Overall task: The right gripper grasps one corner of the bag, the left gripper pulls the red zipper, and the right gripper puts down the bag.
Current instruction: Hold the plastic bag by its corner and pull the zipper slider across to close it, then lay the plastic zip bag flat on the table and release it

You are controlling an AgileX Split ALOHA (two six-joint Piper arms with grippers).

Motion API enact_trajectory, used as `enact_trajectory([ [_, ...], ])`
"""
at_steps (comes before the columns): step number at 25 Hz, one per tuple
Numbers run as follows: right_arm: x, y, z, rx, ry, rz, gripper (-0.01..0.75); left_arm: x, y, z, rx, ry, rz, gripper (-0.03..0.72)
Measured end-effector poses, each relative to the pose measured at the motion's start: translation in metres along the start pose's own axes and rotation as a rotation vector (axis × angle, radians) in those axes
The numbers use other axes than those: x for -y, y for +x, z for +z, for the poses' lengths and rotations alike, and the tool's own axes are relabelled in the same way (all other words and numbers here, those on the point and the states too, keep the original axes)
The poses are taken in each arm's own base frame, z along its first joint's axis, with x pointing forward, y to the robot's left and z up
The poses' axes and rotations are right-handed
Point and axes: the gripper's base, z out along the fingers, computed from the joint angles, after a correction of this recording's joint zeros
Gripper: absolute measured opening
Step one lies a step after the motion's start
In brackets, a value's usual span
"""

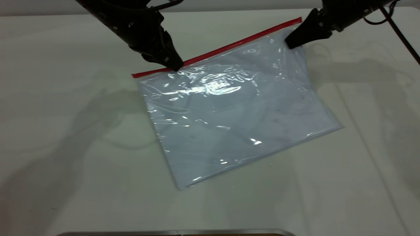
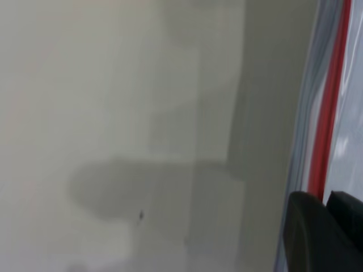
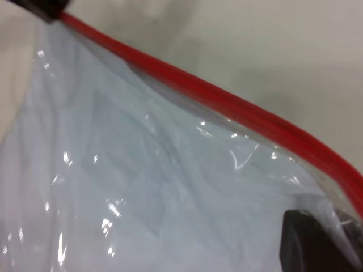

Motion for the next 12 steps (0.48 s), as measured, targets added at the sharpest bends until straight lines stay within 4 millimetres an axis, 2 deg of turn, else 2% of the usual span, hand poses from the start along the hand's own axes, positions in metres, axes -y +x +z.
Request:
enact_trajectory([
  [7, 0.016, 0.008, -0.013, 0.004, 0.086, 0.043, 0.045, -0.002, 0.008, 0.000, -0.083, -0.021, -0.038, 0.053],
  [12, 0.020, 0.009, -0.014, 0.012, 0.126, 0.068, 0.106, -0.002, 0.009, 0.000, -0.096, -0.023, -0.034, 0.053],
])
